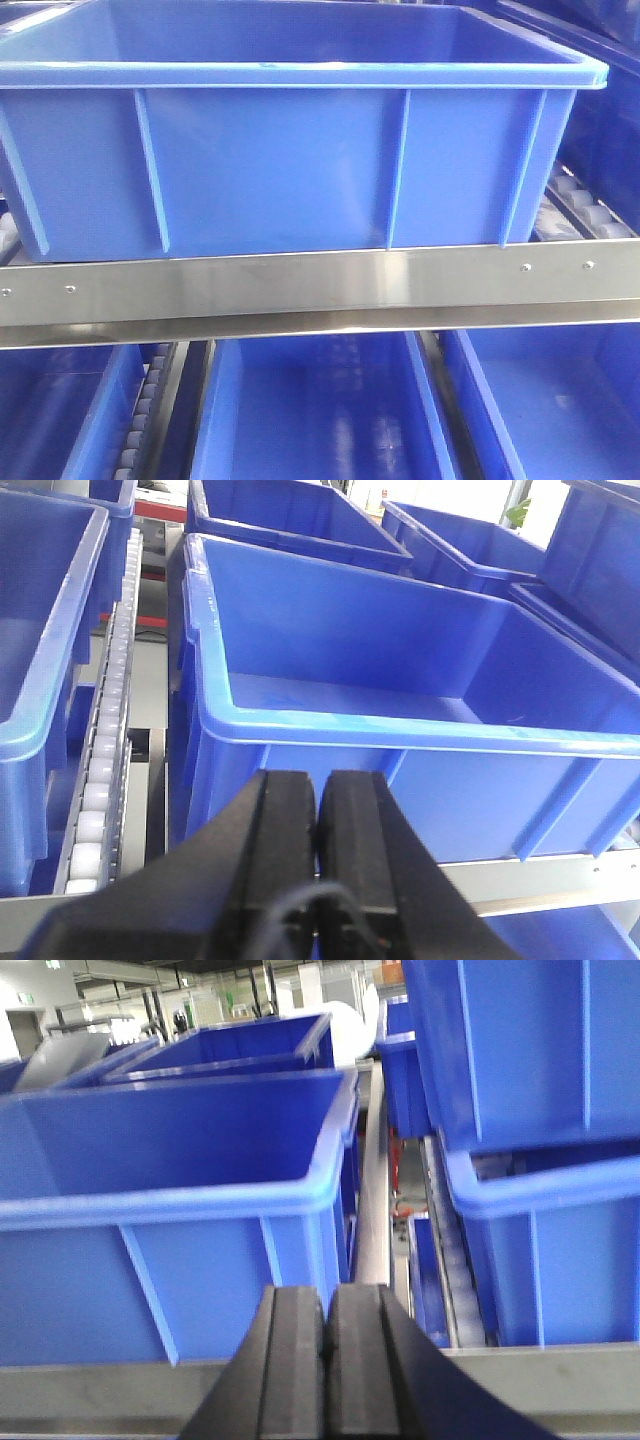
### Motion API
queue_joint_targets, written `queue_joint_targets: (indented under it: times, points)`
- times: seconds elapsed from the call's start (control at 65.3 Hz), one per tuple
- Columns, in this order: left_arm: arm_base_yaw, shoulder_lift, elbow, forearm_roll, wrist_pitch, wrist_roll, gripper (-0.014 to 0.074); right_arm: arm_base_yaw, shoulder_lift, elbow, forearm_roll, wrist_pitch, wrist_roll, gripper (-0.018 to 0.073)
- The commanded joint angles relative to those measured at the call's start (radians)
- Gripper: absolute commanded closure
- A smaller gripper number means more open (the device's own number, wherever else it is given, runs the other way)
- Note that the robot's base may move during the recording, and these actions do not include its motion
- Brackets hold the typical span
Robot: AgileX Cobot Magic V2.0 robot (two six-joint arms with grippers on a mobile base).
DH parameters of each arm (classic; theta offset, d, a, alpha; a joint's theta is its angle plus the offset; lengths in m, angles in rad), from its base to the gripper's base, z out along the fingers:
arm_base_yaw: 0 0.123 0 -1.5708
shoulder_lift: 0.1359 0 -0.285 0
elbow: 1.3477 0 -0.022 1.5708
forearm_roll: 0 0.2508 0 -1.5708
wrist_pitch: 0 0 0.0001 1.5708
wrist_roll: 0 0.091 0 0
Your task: Grab silver tray and place in blue box
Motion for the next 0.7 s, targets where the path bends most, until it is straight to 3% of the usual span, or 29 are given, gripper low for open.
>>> queue_joint_targets:
  times: [0.0, 0.291, 0.49, 0.69]
  points:
    - [-0.007, 0.011, -0.027, 0.002, -0.084, -0.001, 0.0603, -0.007, -0.021, 0.011, 0.013, -0.127, -0.011, 0.0503]
    - [-0.007, 0.011, -0.027, 0.002, -0.084, -0.001, 0.0603, -0.069, -0.021, 0.022, 0.027, -0.125, -0.014, 0.0503]
    - [-0.007, 0.011, -0.027, 0.002, -0.084, -0.001, 0.0603, -0.075, -0.022, 0.022, 0.043, -0.125, -0.174, 0.0503]
    - [-0.007, 0.011, -0.027, 0.002, -0.084, -0.001, 0.0602, -0.075, -0.022, 0.022, 0.079, -0.125, -0.178, 0.0503]
